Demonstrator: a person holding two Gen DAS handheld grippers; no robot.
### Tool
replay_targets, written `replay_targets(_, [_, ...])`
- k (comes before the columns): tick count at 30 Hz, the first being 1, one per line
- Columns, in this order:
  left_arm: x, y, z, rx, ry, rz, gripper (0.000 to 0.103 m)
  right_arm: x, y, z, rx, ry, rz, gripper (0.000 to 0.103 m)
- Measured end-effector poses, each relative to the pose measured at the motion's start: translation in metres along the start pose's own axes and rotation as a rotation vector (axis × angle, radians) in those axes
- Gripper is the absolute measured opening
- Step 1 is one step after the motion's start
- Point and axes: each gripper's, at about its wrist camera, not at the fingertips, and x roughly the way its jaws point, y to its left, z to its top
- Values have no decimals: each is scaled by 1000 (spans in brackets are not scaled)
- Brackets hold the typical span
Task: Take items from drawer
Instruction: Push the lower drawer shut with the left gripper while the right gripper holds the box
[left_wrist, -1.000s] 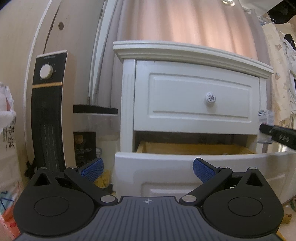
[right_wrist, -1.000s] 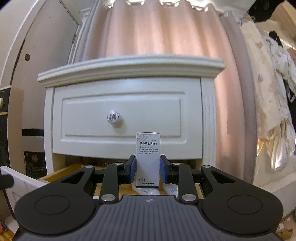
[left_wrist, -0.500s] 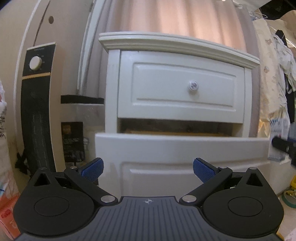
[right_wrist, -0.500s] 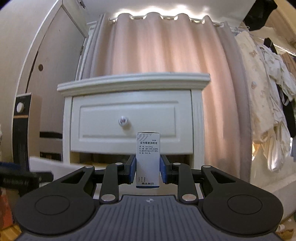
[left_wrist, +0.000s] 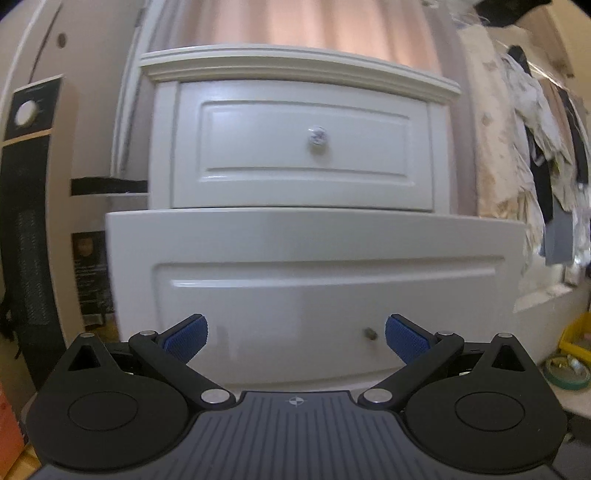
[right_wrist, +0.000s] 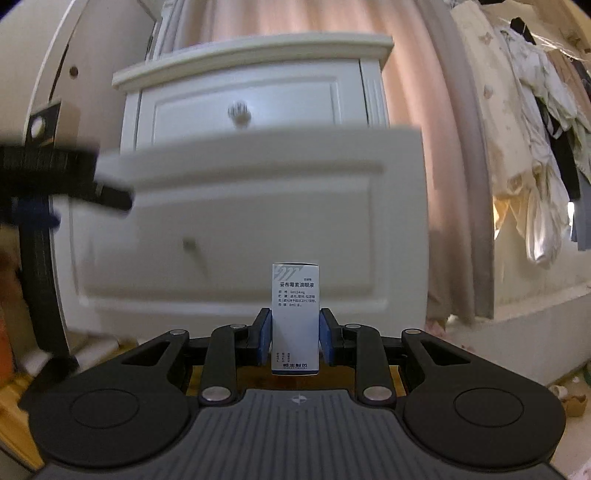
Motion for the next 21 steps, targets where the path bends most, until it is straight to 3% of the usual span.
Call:
replay_targets(8, [17,-16,3,-75,17,49,103,19,7,-50,-2,-7,-44,27])
replay_targets(12, [19,-29,-1,-34,-4,93,103,24,9,-70,19,-19,-66,27])
replay_targets(21, [31,-44,-2,15,51,87,95,33,18,-102,-26,-26,-58,27])
